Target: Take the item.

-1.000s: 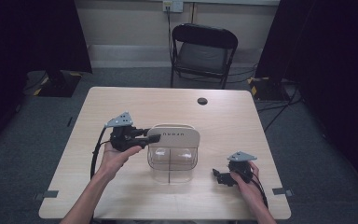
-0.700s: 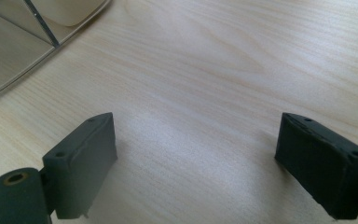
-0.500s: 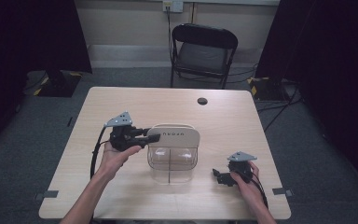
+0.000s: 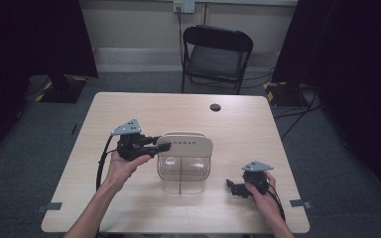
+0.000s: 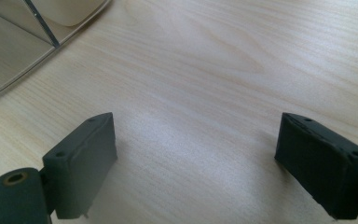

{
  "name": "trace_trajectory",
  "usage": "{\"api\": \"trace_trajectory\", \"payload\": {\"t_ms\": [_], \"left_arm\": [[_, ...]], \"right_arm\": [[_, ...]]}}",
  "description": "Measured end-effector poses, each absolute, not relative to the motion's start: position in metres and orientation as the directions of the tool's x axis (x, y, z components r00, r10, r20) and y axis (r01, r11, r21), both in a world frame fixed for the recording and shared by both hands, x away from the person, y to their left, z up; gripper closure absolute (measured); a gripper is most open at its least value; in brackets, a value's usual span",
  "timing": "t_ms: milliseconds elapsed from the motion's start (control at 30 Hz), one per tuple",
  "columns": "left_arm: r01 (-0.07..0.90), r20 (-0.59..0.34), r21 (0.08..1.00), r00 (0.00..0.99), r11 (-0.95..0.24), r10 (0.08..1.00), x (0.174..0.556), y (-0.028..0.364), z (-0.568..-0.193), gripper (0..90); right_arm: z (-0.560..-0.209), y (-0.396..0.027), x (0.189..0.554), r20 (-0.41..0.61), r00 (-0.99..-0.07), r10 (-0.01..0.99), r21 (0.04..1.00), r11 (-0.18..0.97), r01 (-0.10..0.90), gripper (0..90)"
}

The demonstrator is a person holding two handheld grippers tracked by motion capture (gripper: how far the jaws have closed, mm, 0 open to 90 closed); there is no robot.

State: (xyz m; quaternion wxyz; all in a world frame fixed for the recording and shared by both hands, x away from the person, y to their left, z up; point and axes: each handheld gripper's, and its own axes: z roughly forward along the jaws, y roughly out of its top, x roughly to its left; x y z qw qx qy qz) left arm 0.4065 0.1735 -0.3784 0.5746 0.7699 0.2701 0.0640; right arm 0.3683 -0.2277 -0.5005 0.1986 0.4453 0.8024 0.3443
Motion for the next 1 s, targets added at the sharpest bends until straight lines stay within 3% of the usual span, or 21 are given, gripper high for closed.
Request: {"api": "trace_trajectory", "payload": {"t_ms": [1000], "left_arm": [[0.344, -0.218, 0.920, 0.847, -0.188, 0.485, 0.4075, 0.1748, -0.3792, 63.6]], "right_arm": [[-0.5005, -0.2278, 0.3683, -0.012, -0.525, 0.851, 0.729, 0.366, 0.578, 11.5]]}}
